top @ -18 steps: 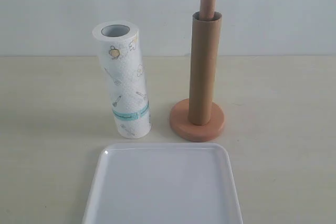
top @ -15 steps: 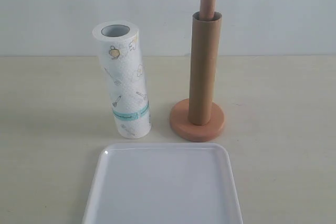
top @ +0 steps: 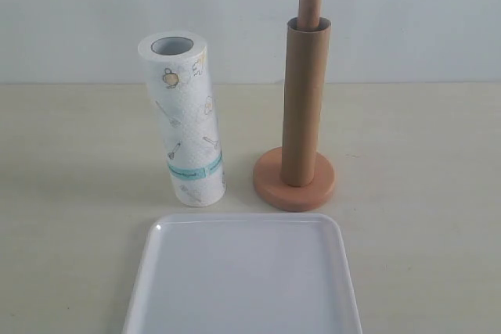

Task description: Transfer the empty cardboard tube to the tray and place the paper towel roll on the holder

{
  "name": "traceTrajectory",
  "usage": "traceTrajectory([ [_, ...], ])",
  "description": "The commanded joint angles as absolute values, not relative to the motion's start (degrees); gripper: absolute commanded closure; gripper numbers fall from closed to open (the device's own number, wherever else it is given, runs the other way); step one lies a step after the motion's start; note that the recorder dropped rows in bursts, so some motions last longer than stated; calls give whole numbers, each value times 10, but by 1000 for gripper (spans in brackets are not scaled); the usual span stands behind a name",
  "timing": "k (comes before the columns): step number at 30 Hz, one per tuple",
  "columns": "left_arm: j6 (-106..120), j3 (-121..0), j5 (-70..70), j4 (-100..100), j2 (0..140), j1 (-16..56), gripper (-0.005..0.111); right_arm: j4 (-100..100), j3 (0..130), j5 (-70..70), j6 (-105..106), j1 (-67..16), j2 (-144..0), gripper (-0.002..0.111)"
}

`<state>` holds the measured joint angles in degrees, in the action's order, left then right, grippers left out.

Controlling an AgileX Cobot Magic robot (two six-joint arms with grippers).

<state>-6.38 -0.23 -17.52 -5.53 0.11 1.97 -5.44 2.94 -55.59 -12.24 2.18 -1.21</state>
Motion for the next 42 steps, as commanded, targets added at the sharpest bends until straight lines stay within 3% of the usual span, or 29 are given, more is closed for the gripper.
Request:
traceTrajectory([
  [1,-63,0,-175,-56,0,18,103,-179,115,-450,-219,22,-127,107],
  [7,-63,0,-175,-56,0,18,103,-389,135,-496,-385,22,-396,107],
  [14,-63,0,-175,-56,0,18,103,-399,135,-504,-545,22,-649,107],
  [27,-63,0,-175,-56,0,18,103,-513,156,-611,-541,5,-721,107],
  [31,-63,0,-175,-56,0,18,103,-499,158,-649,-467,-53,-721,107],
  [34,-63,0,-175,-56,0,18,103,-438,175,-581,-427,-118,-721,106],
  [36,-63,0,-175,-56,0,18,103,-392,190,-514,-383,-162,-721,100],
  [39,-63,0,-175,-56,0,18,103,-333,216,-431,-310,-221,-721,75],
  [42,-63,0,-175,-56,0,18,103,-296,234,-420,-274,-253,-721,35],
])
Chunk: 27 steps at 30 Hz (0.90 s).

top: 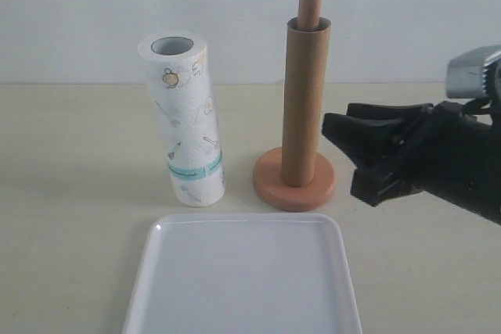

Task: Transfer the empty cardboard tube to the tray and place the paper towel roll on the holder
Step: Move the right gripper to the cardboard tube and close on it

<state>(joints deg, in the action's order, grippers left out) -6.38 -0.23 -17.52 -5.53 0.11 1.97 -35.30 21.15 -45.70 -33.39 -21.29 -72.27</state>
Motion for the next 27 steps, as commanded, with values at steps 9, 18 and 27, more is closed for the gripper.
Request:
traceTrajectory([
  [9,-63,0,-175,-56,0,18,103,-240,270,-407,-262,-253,-787,13],
  [18,-63,0,-175,-56,0,18,103,-182,328,-459,-168,-253,-928,14],
  [27,-63,0,-175,-56,0,18,103,-114,381,-456,-107,-253,-1007,14],
])
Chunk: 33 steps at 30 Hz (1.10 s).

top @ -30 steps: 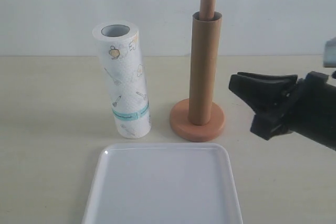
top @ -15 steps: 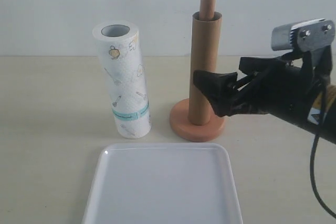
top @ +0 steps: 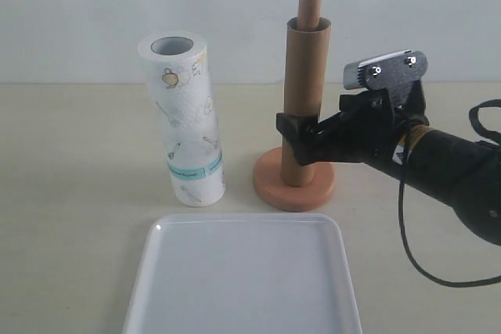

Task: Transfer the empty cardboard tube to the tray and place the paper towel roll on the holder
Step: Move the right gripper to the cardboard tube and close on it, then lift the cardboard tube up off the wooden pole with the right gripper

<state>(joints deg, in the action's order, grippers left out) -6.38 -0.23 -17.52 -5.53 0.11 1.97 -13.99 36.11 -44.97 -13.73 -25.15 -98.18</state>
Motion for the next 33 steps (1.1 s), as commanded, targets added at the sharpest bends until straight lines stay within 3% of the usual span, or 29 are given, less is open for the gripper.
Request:
traceTrajectory([
  [1,-63,0,-175,-56,0,18,103,-108,387,-456,-102,-253,-1014,14],
  [7,-63,0,-175,-56,0,18,103,-110,413,-455,-102,-253,-1038,14],
  [9,-63,0,-175,-56,0,18,103,-110,416,-452,-99,-253,-1040,21],
  [13,-63,0,-175,-56,0,18,103,-109,416,-452,-98,-253,-1040,57],
  [17,-63,0,-175,-56,0,18,103,-109,416,-447,-98,-253,-1040,105],
  [18,-63,0,-175,-56,0,18,103,-109,416,-447,-100,-253,-1040,108],
  [25,-63,0,-175,-56,0,18,103,-110,416,-447,-87,-253,-1020,107],
  [33,-63,0,-175,-56,0,18,103,-110,416,-410,-88,-253,-891,107],
])
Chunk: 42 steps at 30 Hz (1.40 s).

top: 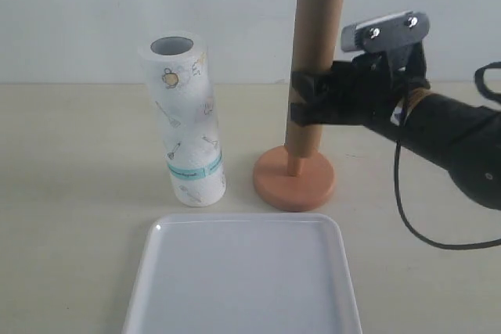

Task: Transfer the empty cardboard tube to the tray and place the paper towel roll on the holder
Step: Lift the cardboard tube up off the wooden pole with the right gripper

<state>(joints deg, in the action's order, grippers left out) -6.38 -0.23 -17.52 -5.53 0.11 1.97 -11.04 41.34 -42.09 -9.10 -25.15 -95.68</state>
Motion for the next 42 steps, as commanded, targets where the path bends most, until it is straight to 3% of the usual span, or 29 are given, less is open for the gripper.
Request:
traceTrajectory([
  [1,-63,0,-175,-56,0,18,103,-110,416,-406,-89,-253,-874,107],
  [11,-63,0,-175,-56,0,18,103,-110,431,-366,-92,-253,-675,107],
  [24,-63,0,-175,-56,0,18,103,-131,530,-34,-80,-253,-472,107],
  [33,-63,0,-175,-56,0,18,103,-132,546,212,-69,-253,-482,107],
  [42,-63,0,-175,-56,0,18,103,72,644,527,131,-253,-578,107],
])
